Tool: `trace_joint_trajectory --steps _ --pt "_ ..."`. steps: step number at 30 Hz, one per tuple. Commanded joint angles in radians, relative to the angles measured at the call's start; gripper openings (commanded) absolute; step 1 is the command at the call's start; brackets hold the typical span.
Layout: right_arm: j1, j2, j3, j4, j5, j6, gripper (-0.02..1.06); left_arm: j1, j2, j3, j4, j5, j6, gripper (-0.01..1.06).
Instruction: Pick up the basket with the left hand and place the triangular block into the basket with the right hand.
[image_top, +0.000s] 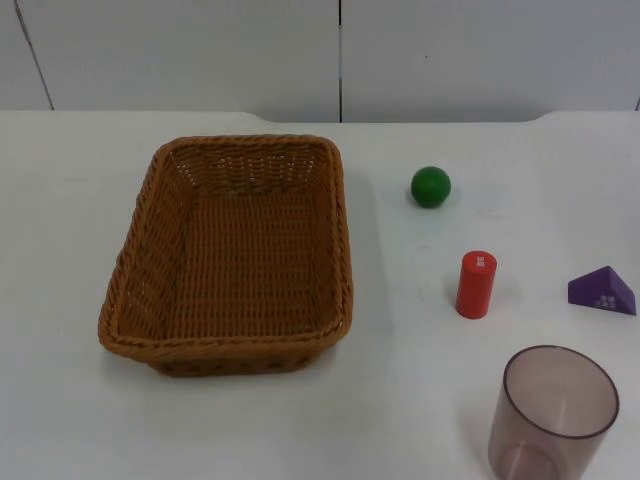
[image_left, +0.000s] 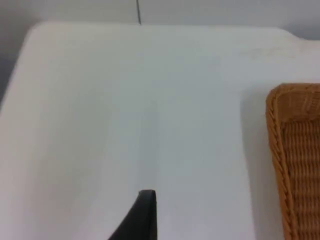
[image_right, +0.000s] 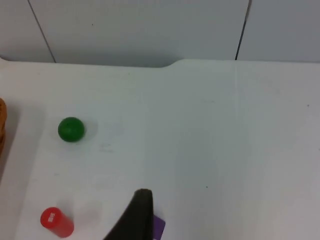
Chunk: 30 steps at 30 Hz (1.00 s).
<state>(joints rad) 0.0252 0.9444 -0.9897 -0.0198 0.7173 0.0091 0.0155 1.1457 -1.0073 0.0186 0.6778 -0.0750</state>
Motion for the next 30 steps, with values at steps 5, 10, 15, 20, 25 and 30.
trace_joint_trajectory --steps 5,10,15,20,25,30 --pt "-0.002 0.000 -0.006 -0.004 -0.012 -0.002 0.93 -0.005 0.161 -0.007 -0.163 -0.077 0.070 0.97" --pt "-0.002 0.000 -0.006 -0.004 -0.012 -0.002 0.93 -0.005 0.328 -0.016 -0.416 -0.091 0.264 0.97" --pt "-0.002 0.000 -0.006 -0.004 -0.010 -0.021 0.93 -0.005 0.456 -0.046 -0.578 -0.079 0.388 0.97" --pt "-0.002 0.000 -0.006 -0.004 -0.003 -0.021 0.93 -0.030 0.580 -0.105 -0.612 -0.072 0.429 0.97" --pt "-0.002 0.000 -0.006 -0.004 0.008 -0.021 0.93 -0.076 0.711 -0.197 -0.606 -0.072 0.462 0.97" --pt "-0.002 -0.002 -0.006 -0.004 0.025 -0.021 0.93 -0.085 0.832 -0.255 -0.606 -0.061 0.467 0.97"
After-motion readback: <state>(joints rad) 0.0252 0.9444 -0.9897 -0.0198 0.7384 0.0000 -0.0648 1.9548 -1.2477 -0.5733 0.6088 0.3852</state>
